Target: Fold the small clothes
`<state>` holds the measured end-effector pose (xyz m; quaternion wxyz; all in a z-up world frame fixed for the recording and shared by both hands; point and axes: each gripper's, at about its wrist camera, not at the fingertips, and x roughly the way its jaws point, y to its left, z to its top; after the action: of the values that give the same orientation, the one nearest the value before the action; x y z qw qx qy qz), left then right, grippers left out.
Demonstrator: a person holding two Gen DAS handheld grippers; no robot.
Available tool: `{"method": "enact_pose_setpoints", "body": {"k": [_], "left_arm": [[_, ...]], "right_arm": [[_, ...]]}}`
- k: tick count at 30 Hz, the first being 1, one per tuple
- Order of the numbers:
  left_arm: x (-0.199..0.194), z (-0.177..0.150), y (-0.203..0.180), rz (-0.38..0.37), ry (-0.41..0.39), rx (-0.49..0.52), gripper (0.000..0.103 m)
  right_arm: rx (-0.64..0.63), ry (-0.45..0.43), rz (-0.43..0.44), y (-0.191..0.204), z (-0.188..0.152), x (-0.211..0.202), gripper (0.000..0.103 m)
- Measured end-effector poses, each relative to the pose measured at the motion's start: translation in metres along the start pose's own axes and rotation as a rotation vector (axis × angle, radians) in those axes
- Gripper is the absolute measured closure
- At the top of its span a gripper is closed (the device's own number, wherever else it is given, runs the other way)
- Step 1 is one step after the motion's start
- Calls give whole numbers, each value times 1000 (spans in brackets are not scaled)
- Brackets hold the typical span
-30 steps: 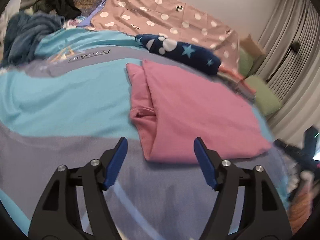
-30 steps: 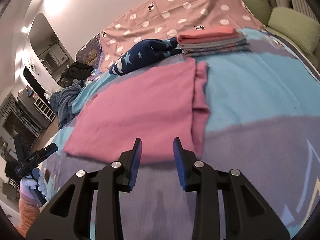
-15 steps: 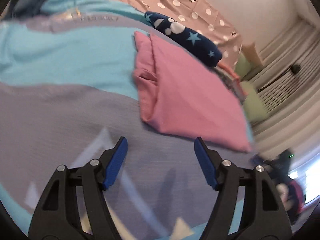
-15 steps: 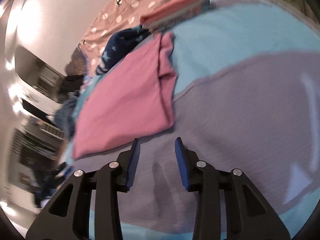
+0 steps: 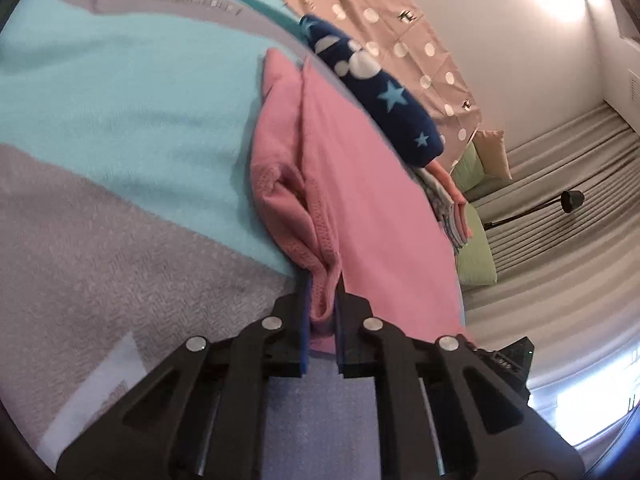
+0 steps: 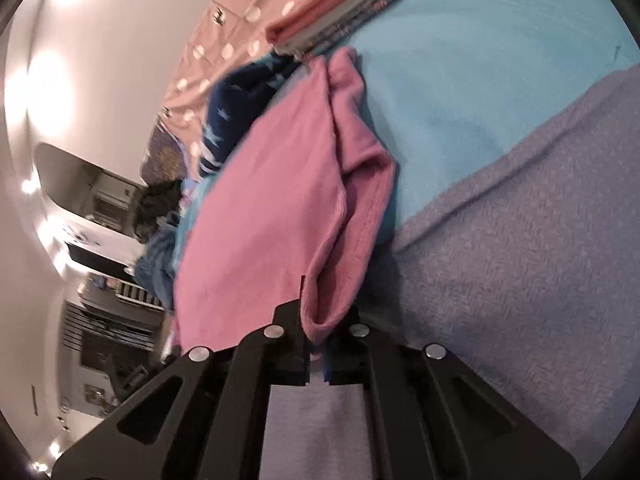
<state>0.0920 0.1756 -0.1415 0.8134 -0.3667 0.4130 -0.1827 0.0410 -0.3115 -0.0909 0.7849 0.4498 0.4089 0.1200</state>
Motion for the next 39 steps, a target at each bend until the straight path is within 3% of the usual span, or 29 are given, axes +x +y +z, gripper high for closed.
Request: {"method": "enact_pose_setpoints", "body": {"k": [3,6,10,13,15,18,19,22,24,25,26,32,34,37,39], "left_arm": [[-25,7,-14,-39,-43,39,95],[-52,6,-34,-51,-61,113,96],[-82,-26,-50,8,-2,219,96],[-97,-58,-41,57,46,221,96],[-107,-77,-28,149,44,206,95],[-124,-82,-18,443,-56,230,94],[-131,-78,-19,486,-97,231,94],[-137,-67,-47,403,-156,276,91],[-117,-68,-84,343,-131,391,72],[-99,-72,-106,305,-92,458,64],[-76,-77,-127,252,-33,521,63],[59,-152,-230,-36,362,808,60],[92,-179,-252,-102,444,876,59],[131,-203,-272,-184,558,895,59],[151,-214,-277,-191,623,896,57]], "right_arm": [[12,-3,90,9,7,-19,100],[-19,-13,107,22,5,-43,100],[-57,55,28,25,-25,-74,100],[-59,108,-87,7,-56,-84,100],[-50,149,-169,-16,-76,-86,98],[0,126,-130,-34,-83,-100,95],[3,115,-132,-34,-80,-104,90],[-84,28,-178,-21,-61,-117,83],[-115,-7,-171,-16,-50,-120,81],[-128,-19,-159,-14,-42,-119,79],[-147,-27,-151,-12,-33,-117,76],[-171,-5,-143,-21,19,-92,73],[-171,28,-110,-24,36,-81,71],[-179,69,-77,-29,55,-68,68],[-184,103,-56,-32,62,-59,66]]}}
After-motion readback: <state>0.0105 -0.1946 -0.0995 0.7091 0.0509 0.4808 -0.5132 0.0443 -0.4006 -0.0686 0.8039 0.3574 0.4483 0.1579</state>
